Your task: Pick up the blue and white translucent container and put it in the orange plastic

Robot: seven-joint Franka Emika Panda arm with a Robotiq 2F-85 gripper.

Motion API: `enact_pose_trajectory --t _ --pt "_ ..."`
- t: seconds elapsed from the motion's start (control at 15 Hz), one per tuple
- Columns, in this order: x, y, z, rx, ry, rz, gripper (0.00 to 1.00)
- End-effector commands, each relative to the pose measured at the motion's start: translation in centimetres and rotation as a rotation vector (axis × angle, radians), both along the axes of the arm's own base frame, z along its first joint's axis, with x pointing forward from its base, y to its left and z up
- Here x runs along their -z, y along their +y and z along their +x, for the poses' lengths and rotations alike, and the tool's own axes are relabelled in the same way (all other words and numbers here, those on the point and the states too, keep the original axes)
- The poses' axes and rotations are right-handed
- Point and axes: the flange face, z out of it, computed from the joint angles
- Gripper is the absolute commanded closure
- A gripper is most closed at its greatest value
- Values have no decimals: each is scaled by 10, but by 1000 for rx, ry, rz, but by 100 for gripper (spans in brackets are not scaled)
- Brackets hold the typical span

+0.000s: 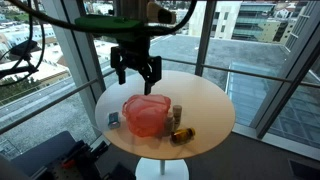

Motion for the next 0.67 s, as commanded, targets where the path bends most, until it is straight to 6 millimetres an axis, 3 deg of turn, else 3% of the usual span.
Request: enact_pose_trajectory --t 0.0,0.6 --pt "-1 0 0 0 0 0 0" --pt "-2 15 15 -10 -26 -7 0"
